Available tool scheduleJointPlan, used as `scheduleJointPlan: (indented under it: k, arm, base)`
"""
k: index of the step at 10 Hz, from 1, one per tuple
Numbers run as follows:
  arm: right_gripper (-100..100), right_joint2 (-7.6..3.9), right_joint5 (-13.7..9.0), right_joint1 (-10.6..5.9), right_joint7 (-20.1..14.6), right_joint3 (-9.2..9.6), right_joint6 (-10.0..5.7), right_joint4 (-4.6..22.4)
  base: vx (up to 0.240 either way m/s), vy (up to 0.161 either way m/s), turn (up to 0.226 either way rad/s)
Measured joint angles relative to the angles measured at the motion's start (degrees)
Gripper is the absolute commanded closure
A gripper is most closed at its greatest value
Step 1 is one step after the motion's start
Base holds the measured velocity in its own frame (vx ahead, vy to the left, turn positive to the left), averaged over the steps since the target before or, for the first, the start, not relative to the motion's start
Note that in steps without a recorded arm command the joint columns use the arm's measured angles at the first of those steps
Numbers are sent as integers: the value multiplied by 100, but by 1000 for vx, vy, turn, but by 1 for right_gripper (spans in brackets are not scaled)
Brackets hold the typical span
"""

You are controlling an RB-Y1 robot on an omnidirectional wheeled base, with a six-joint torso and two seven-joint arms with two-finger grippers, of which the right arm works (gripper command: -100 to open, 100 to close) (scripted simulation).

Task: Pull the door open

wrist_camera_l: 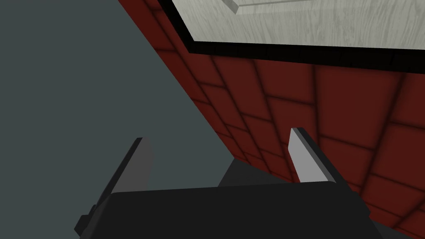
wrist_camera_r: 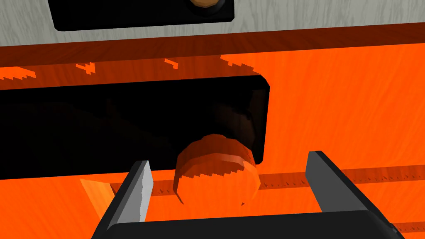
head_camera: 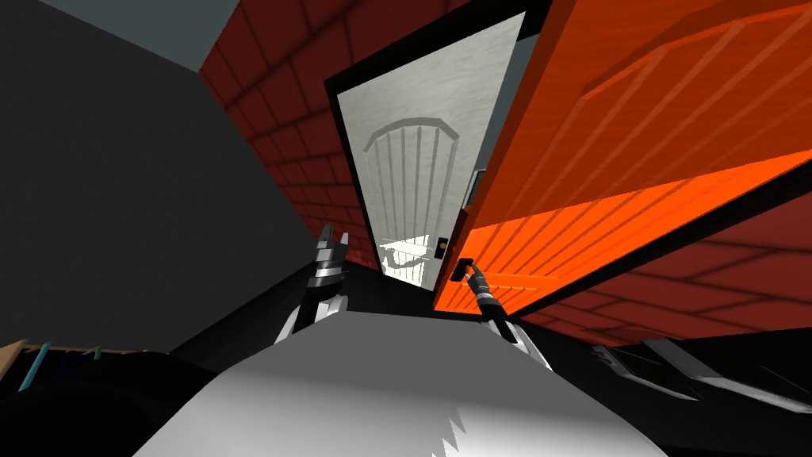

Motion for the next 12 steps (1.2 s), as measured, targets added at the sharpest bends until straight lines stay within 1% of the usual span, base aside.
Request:
scheduleJointPlan:
  k: [1, 3, 6, 7, 9, 12]
  arm:
    - [100, 0, -1, -7, 4, -1, 3, 2]
    - [100, -10, -4, -21, 1, -16, -7, -14]
    - [100, -7, 3, 4, 7, -9, 11, 9]
    - [100, -6, 3, 9, 7, -8, 13, 12]
    - [100, -144, 7, 74, -106, 19, -112, -4]
    - [100, -339, 41, 218, -312, 162, -329, -14]
  base:
    - [0, 0, 0]
    - [-24, 2, 1]
    - [-14, 1, -5]
    - [-127, -63, 176]
    - [-197, -108, 194]
    - [-242, -133, 204]
